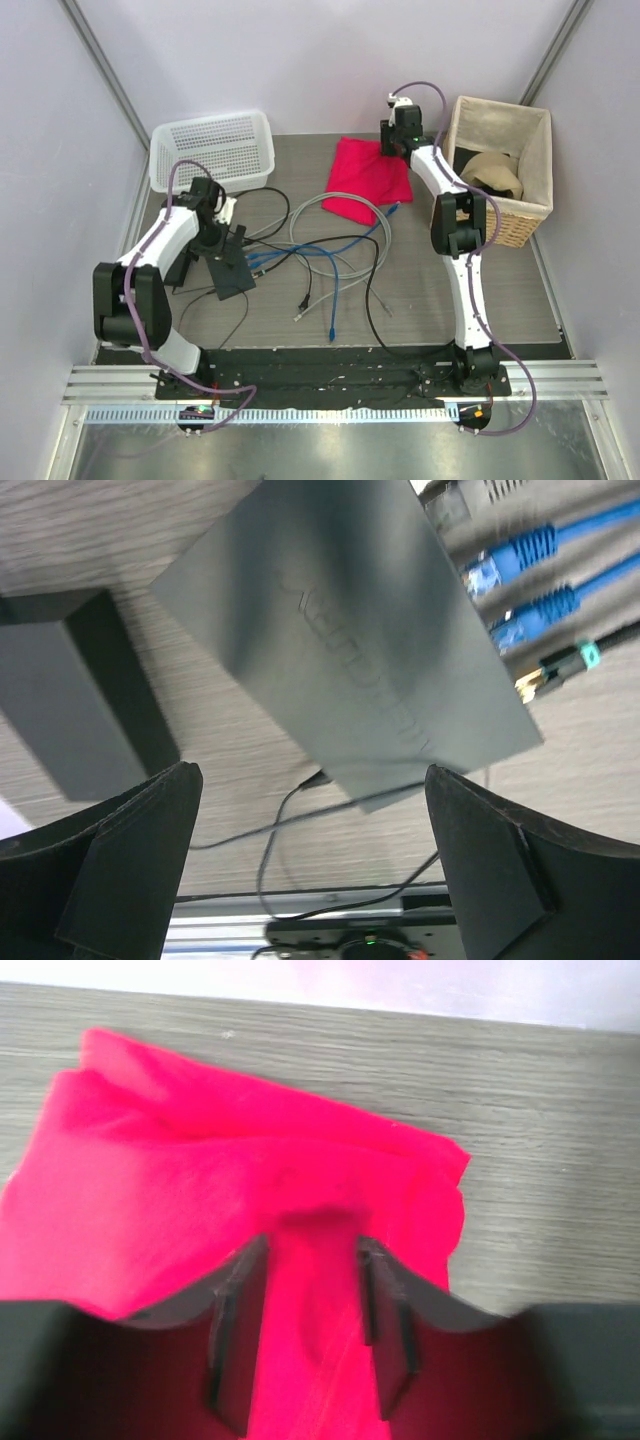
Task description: Pull the plug from the switch port
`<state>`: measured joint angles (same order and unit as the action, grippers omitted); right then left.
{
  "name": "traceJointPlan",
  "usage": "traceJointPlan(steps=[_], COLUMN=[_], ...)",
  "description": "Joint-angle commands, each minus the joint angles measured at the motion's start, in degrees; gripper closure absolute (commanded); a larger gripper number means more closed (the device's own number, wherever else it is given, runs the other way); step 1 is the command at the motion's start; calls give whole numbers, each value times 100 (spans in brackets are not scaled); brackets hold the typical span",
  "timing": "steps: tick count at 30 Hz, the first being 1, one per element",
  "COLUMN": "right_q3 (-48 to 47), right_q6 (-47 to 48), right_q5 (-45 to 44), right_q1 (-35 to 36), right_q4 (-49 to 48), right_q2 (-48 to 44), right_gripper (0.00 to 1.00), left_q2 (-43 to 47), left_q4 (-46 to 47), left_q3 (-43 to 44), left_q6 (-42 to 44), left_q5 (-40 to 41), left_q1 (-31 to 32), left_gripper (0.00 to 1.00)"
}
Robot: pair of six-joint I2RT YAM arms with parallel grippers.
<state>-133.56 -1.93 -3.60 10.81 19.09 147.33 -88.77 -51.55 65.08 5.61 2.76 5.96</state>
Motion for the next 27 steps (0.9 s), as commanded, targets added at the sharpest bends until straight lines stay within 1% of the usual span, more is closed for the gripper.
traceJointPlan(steps=[1, 4, 7, 8, 10, 14, 16, 18, 21, 25, 26, 27], right_q3=[381, 864, 1295, 1384, 1560, 1631, 1701, 1771, 1894, 2026, 2035, 2035], right_q6=[18, 0, -35, -26, 17, 306, 351, 430, 457, 475, 475, 475], right_q5=[1044, 1335, 1440, 1441, 1458, 1546, 1450, 1423, 1397, 1370, 1370, 1370], right_q1=[35, 114, 149, 150, 150, 150, 167, 202, 229, 273, 273, 281], right_q4=[-3, 103, 191, 183, 226, 332, 367, 367, 376, 385, 385, 393], right_q2=[-1362, -1802, -2040, -2172, -2287, -2472, -2551, -2621, -2683, -2709, -2709, -2701], right_gripper=[46, 43, 42, 42, 42, 39, 38, 37, 37, 37, 37, 37], left_q2=[-350, -727, -1097, -1159, -1247, -1589, -1730, -1845, -1872, -1960, -1968, -1986], left_q4=[294, 374, 207, 189, 207, 137, 84, 118, 171, 180, 198, 276], left_q3=[435, 672, 971, 1059, 1103, 1296, 1384, 1437, 1385, 1279, 1244, 1174], left_q6=[-516, -710, -579, -395, -350, -455, -525, -779, -929, -983, -974, -939], left_q5=[-241, -101, -57, -39, 48, -83, -92, 74, 233, -135, -519, -644], left_q1=[-68, -94, -121, -130, -138, -244, -288, -297, -358, -393, -393, -385], left_gripper=[0, 0, 0, 0, 0, 0, 0, 0, 0, 0, 0, 0])
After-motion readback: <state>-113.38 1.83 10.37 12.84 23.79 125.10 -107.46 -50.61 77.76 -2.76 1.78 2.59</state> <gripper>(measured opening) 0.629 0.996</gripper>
